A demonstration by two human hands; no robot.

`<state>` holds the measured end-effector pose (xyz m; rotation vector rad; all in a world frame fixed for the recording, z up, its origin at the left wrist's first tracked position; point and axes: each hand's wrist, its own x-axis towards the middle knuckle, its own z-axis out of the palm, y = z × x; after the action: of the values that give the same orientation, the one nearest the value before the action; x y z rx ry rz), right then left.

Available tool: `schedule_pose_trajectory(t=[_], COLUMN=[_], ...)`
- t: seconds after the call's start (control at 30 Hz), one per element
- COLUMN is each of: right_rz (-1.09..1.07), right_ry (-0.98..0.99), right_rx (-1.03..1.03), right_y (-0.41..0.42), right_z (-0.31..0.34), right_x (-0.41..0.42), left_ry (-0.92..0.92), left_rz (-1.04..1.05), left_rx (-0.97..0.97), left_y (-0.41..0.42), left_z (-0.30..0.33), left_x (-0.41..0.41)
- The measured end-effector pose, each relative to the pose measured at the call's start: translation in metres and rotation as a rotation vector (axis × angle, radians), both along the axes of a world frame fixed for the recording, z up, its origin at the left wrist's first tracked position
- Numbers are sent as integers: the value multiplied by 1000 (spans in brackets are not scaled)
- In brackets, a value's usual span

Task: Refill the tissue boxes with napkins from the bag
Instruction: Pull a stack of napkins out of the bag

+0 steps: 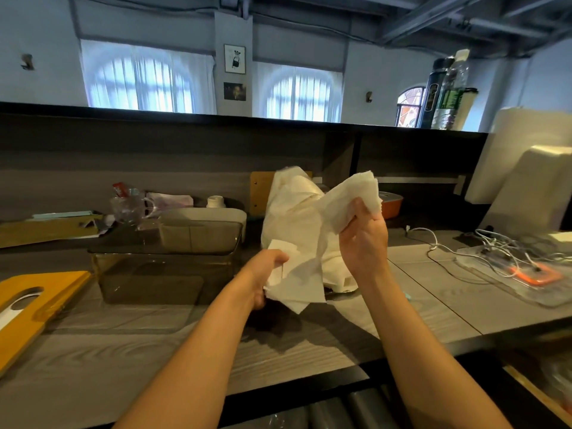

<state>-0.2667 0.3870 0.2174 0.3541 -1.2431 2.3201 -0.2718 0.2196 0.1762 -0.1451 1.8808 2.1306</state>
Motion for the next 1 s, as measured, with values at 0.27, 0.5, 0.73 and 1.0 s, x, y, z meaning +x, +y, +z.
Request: schedule_pose_trajectory(t=[0.27,0.5,0.73,1.0], right_rz=[-116,-108,-107,-158], right_ry=[64,-74,-444,-422], right_rx=[101,345,602,775], right_y=[-8,-11,-14,-14], right_z=[51,51,-15,-17], right_x=[-3,1,21,24], left_ry=[-102,-173,-21,68], left_rz=[-123,-57,-59,91], left_rx=[71,487,435,359], left_y=[4,6,9,17], left_z=[4,10,4,-1], left_x=[13,13,8,5])
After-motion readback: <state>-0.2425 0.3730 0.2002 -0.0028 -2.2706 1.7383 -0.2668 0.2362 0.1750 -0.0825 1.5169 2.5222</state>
